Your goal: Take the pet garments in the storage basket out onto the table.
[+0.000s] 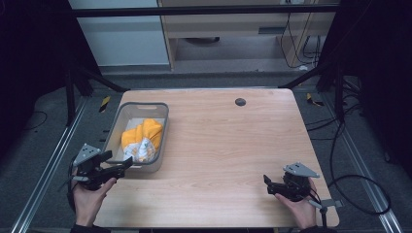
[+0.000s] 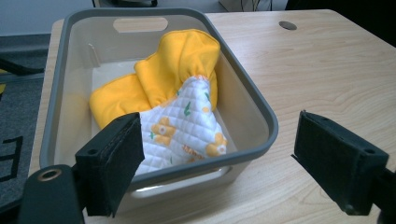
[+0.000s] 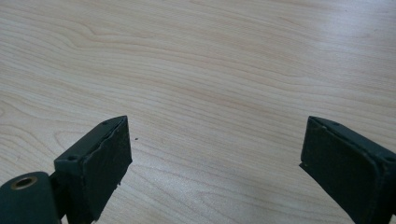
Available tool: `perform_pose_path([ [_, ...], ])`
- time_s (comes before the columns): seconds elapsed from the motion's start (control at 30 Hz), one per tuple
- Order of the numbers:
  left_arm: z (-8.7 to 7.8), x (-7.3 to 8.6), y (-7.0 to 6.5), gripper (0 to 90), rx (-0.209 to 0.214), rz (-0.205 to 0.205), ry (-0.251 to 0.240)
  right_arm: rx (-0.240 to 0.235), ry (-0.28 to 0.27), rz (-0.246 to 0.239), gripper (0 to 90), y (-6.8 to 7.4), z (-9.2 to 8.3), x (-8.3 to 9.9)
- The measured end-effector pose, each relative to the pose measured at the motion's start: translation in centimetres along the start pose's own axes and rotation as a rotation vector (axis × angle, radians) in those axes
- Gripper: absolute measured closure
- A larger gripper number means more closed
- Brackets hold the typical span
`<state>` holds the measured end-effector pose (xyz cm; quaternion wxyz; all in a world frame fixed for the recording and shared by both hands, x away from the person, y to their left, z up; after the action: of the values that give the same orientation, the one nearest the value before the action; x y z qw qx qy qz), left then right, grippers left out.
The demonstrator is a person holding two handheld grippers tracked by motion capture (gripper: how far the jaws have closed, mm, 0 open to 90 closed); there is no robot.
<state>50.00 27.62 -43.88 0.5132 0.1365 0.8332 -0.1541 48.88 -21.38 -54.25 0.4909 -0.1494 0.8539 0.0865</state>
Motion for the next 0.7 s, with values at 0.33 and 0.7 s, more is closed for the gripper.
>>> perform_pose_path([
  [0.33,1.3,-1.6,0.3,16.8,0.003,0.0,0.016,-0.005,0.001,0.003,10.1,0.0,0.0,0.0],
  [0.7,3.1,-2.4,0.6,18.7,-0.001,0.005,0.053,-0.014,0.008,0.006,11.3,0.2,0.0,0.0],
])
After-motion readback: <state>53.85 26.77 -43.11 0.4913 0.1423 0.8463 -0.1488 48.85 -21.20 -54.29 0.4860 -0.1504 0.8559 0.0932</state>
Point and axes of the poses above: each handheld gripper's, and its own axes: z roughly forward along the jaws, x roughly out of its underside, y roughly to its left, the point moved 10 cm from there along z, roughly forward along the jaws, and after that the axes turned 5 degrees about -y, right-handed, at the moved point
